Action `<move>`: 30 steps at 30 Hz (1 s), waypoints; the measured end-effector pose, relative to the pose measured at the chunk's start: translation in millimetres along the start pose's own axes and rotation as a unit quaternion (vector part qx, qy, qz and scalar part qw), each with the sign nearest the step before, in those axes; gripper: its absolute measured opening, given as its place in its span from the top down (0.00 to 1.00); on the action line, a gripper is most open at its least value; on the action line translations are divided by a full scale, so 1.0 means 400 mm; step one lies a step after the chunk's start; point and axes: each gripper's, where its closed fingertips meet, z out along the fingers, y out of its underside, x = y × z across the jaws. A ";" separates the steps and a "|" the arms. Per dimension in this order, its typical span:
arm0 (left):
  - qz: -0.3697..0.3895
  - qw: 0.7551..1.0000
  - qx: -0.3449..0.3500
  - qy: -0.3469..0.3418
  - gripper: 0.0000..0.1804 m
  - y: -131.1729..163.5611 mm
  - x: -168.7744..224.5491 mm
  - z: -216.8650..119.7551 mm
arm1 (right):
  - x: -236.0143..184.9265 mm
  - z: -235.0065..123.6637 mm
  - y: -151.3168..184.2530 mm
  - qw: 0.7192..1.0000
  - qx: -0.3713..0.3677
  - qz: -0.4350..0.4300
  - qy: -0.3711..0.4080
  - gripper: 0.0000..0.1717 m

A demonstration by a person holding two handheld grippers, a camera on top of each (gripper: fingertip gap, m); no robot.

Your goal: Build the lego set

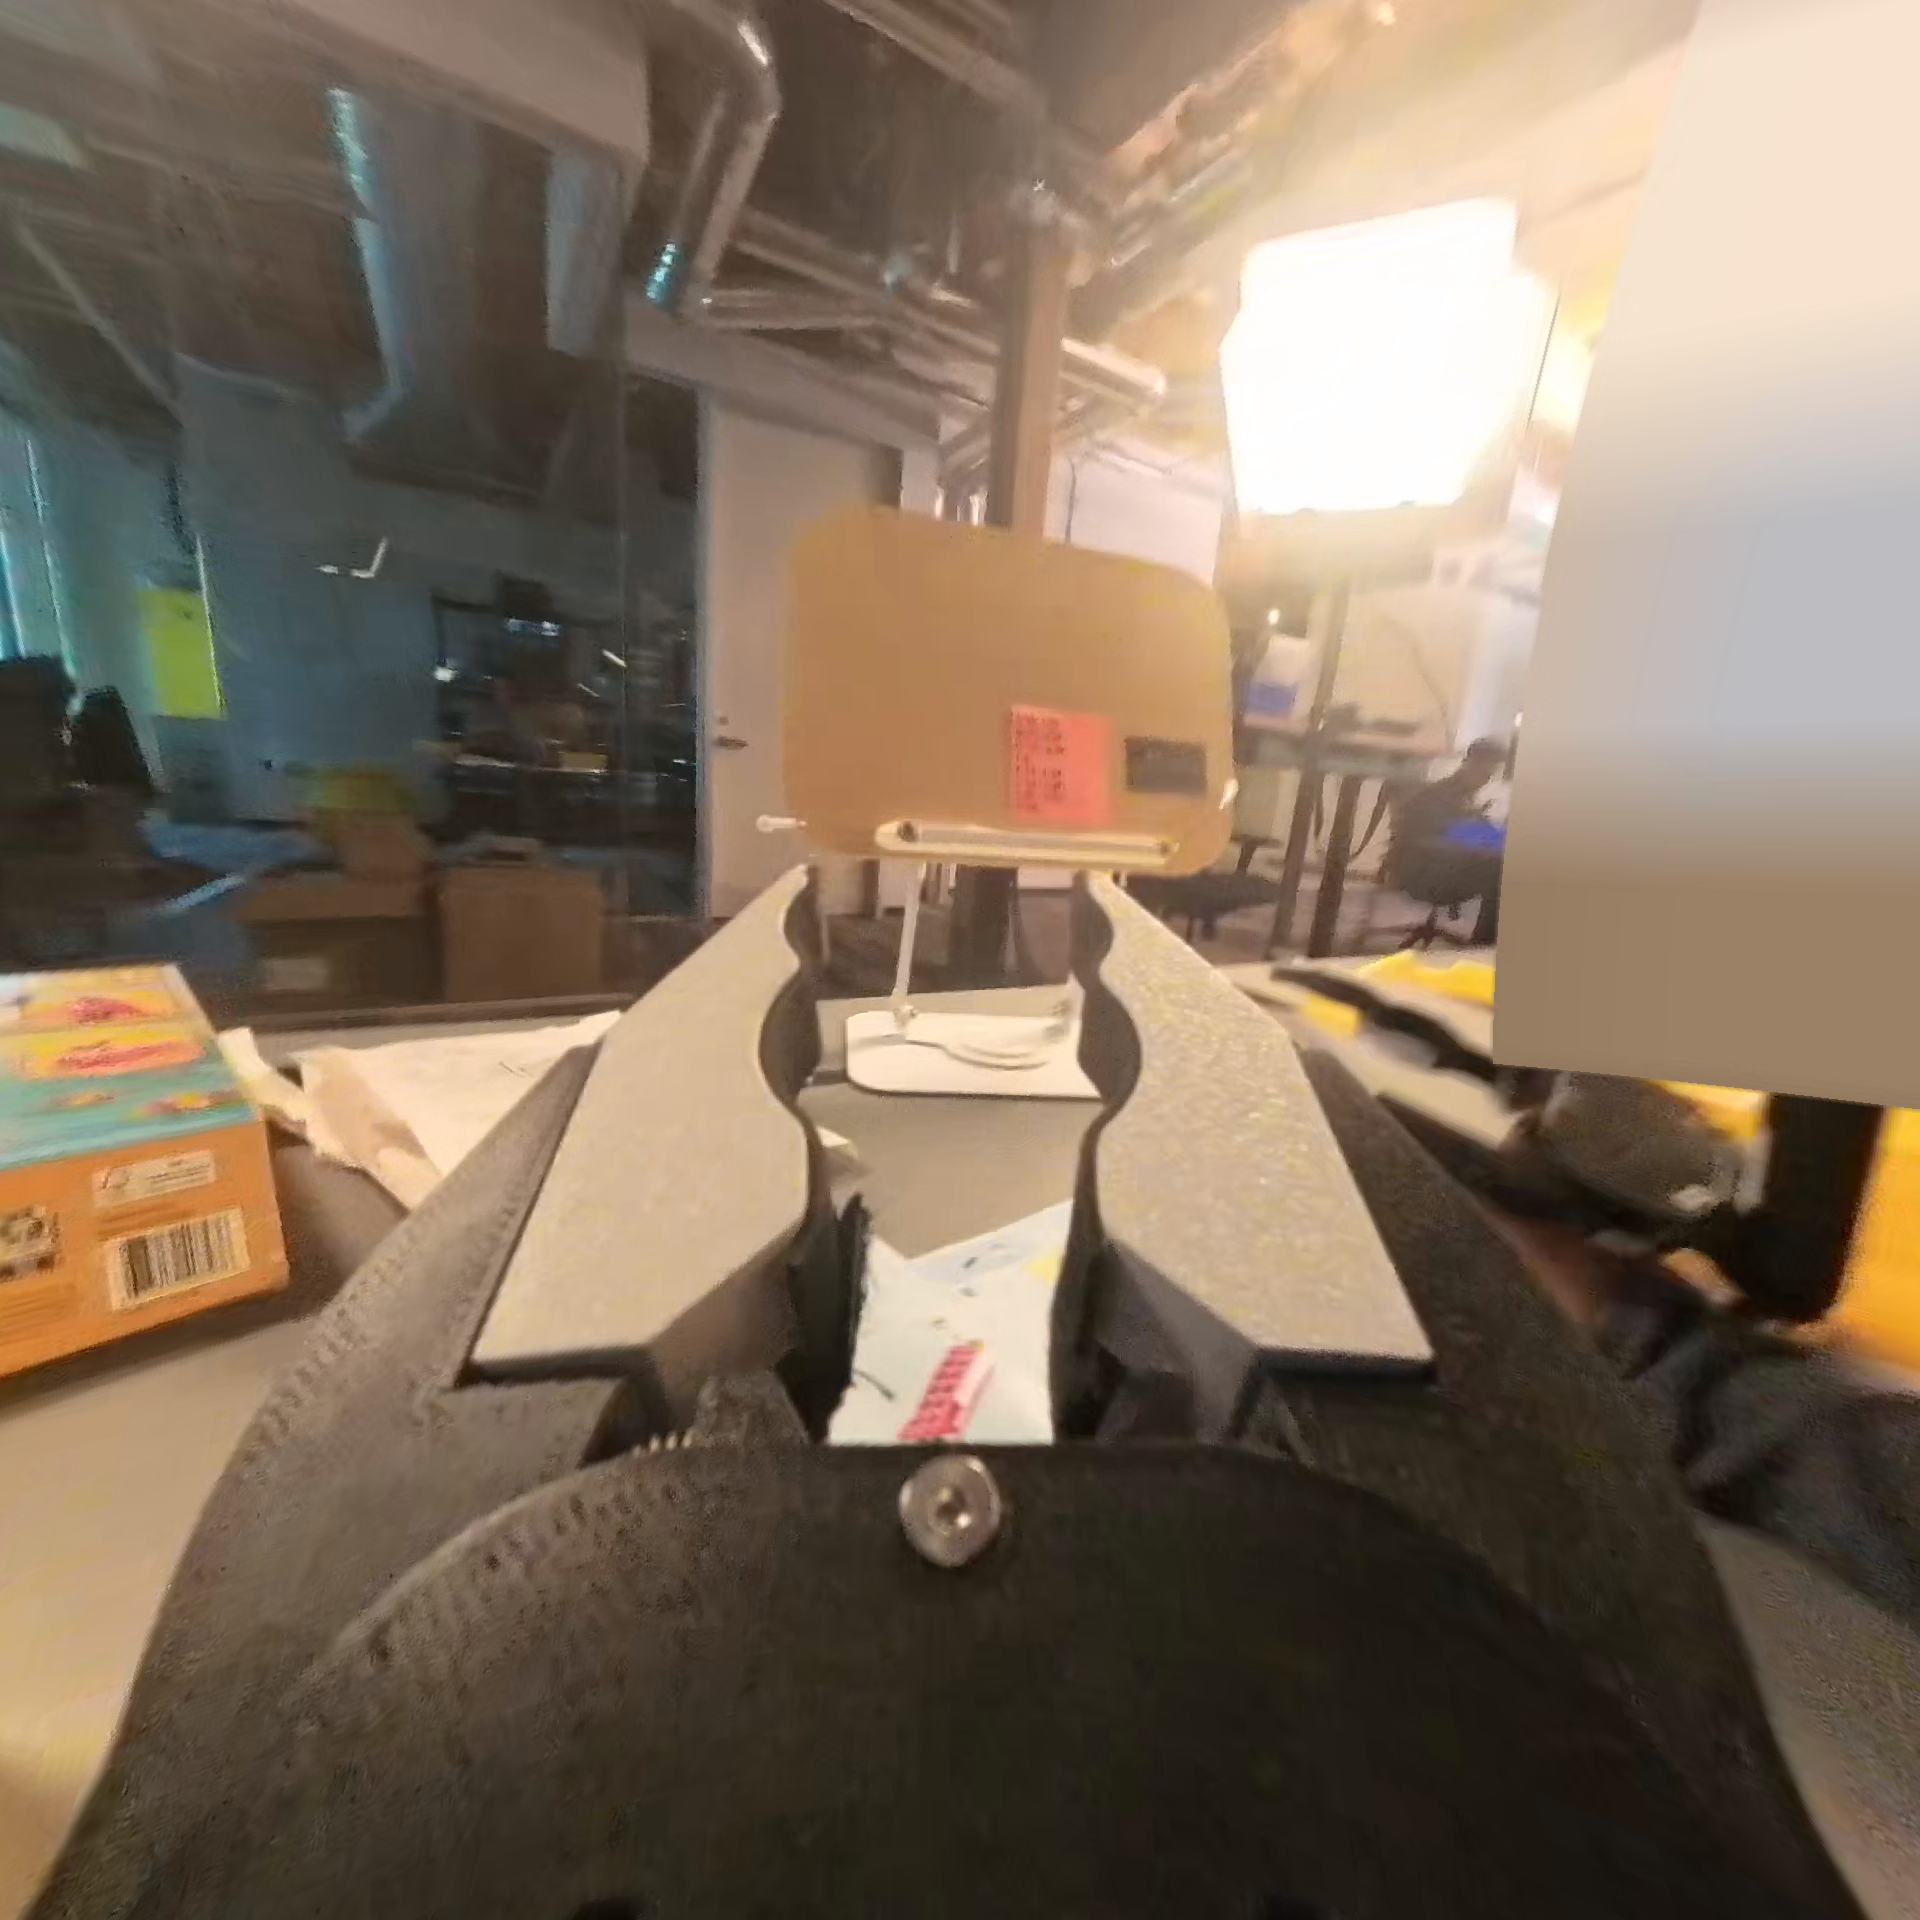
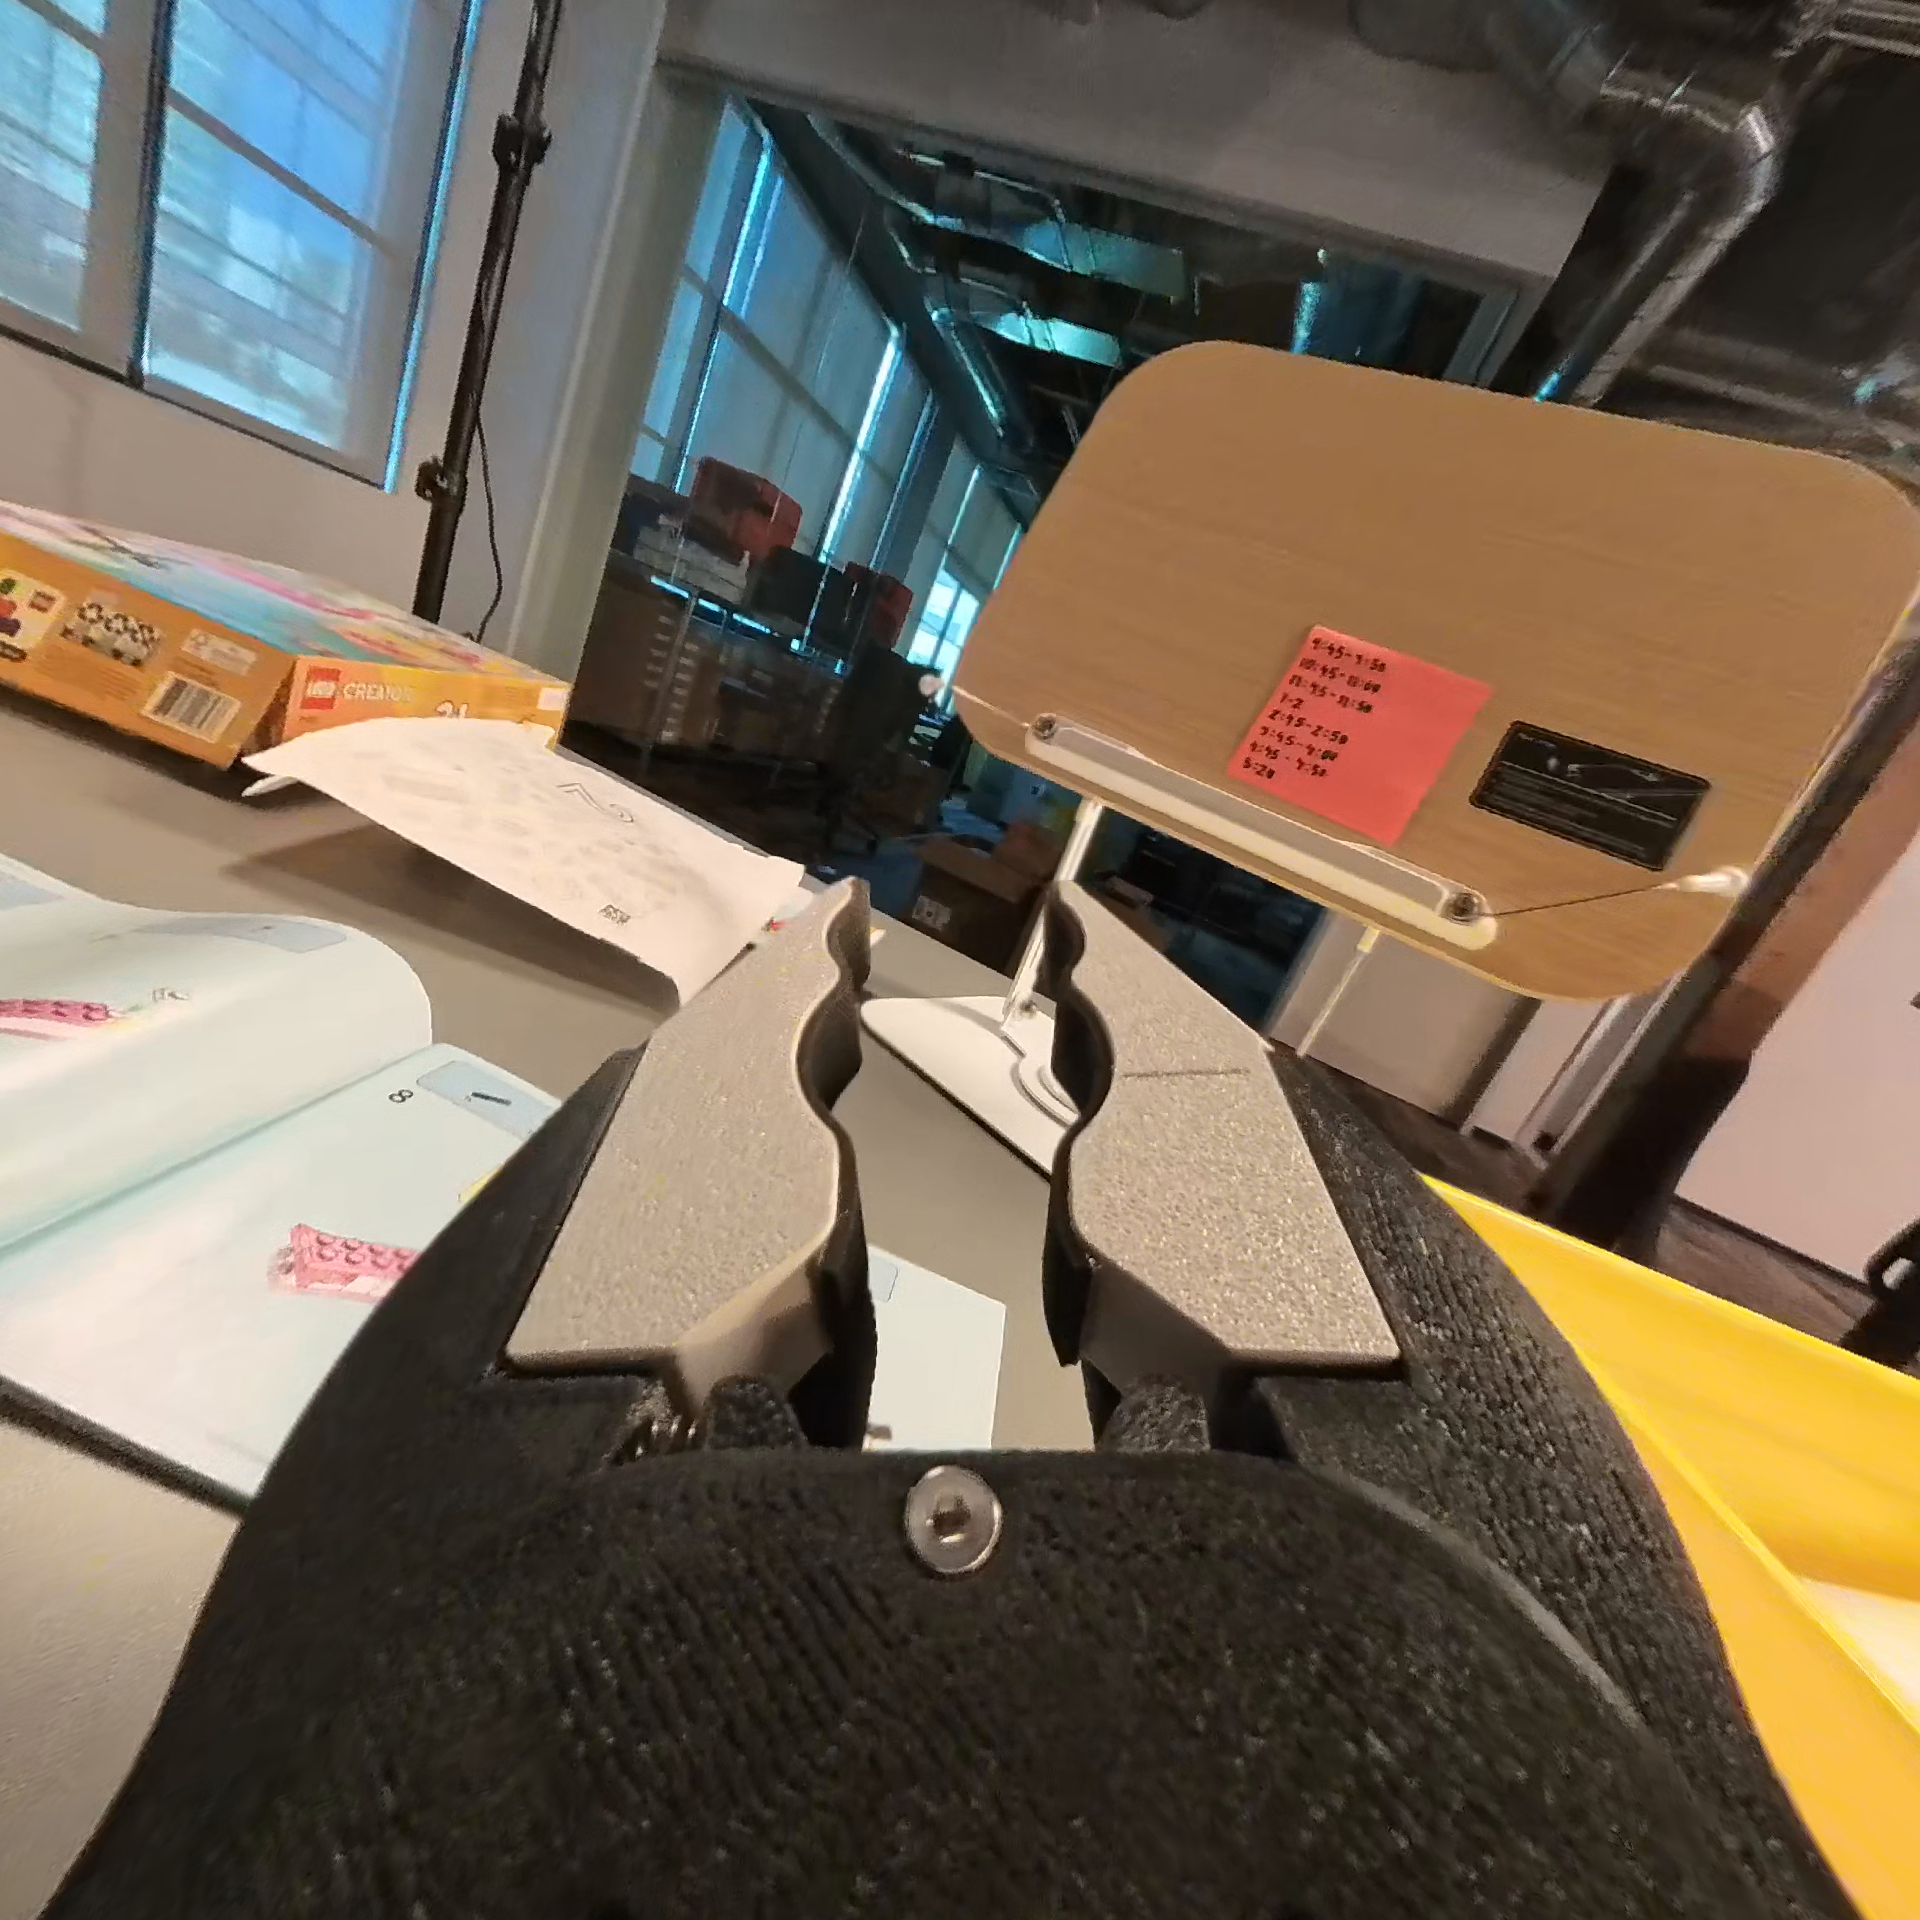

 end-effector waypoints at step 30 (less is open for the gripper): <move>0.060 0.997 -0.045 -0.016 0.80 0.154 -0.072 0.074 | 0.025 -0.005 0.004 0.999 0.004 0.047 0.009 0.87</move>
